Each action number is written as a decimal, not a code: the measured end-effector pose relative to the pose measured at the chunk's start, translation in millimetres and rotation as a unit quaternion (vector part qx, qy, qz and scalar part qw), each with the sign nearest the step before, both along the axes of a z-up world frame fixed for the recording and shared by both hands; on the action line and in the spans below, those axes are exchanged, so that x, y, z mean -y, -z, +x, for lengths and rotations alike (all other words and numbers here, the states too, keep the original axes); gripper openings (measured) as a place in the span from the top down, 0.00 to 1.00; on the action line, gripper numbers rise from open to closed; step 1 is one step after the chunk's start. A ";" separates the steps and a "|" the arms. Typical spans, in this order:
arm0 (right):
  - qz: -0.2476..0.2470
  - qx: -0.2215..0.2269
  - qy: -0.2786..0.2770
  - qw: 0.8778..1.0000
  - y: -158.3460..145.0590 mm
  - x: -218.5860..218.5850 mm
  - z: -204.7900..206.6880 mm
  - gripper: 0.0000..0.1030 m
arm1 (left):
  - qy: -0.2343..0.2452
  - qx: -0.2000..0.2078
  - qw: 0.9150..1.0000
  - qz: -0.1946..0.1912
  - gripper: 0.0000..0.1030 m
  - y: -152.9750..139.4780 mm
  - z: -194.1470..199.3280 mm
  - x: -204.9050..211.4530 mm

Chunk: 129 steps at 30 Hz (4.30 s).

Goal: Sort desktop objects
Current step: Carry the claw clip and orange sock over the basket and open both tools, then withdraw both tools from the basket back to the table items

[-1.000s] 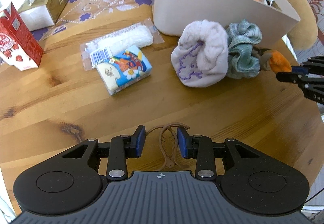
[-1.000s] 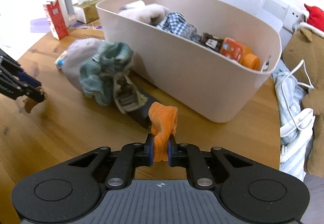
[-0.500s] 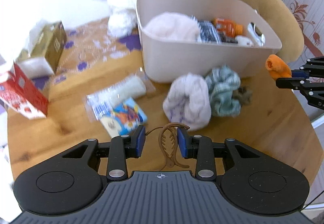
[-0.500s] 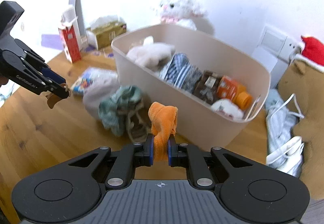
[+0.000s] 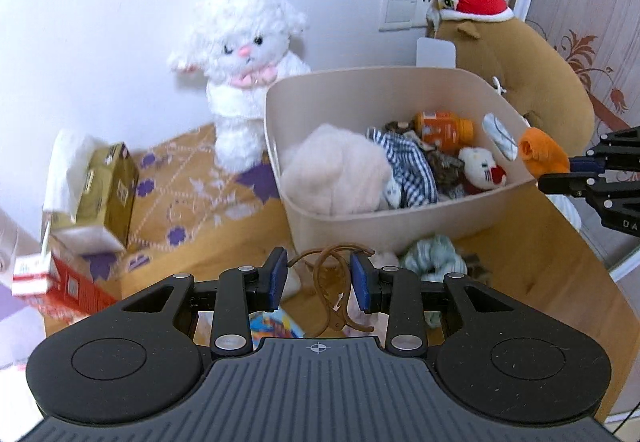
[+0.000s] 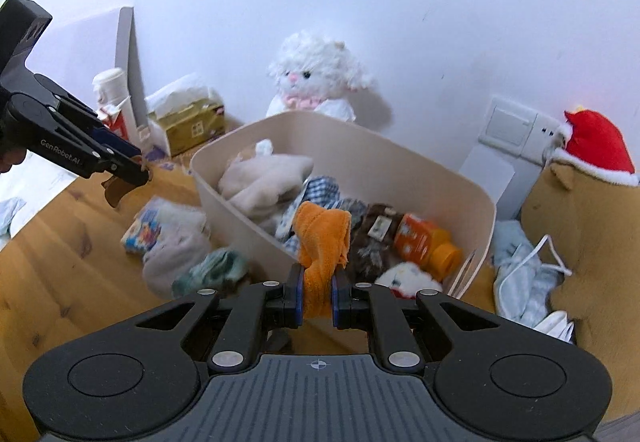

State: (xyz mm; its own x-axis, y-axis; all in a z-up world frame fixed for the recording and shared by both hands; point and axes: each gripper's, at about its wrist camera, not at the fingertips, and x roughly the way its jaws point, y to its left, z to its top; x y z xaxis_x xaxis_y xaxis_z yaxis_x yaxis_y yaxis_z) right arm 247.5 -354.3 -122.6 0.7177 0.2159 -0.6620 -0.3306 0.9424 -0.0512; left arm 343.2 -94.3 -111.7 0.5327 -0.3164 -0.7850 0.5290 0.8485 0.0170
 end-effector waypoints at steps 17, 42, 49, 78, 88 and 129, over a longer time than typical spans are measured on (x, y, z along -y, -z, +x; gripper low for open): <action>-0.035 0.013 0.013 0.999 -4.8 23.1 42.0 0.87 | 0.024 0.012 1.000 -0.015 0.66 -1.5 37.3 60.7; -0.042 -0.067 0.060 0.995 40.0 34.5 81.7 0.61 | 0.002 -0.050 0.999 0.022 0.64 46.6 68.2 95.0; -0.046 -0.050 0.069 0.995 31.2 29.5 72.2 0.30 | 0.003 -0.019 1.000 0.019 0.40 40.4 55.4 89.3; -0.040 -0.010 0.084 0.996 11.1 -18.9 14.3 0.00 | -0.051 0.012 0.998 0.017 0.31 32.5 21.0 -9.7; -0.058 -0.071 0.043 0.995 39.7 -47.3 5.6 0.00 | -0.061 -0.054 0.996 0.024 0.25 56.2 13.7 -46.9; -0.147 -0.087 -0.073 0.983 94.0 -84.4 22.3 0.32 | -0.015 -0.105 0.991 0.087 0.34 124.0 29.6 -37.2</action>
State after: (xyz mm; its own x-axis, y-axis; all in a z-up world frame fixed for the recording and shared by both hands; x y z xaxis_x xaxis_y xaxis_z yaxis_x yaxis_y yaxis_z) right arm 269.8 -269.9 -216.7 0.5643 0.0889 -0.8208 -0.4891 0.8369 -0.2456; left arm 372.8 -57.1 -235.7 0.3594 -0.1530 -0.9206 0.5113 0.8575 0.0571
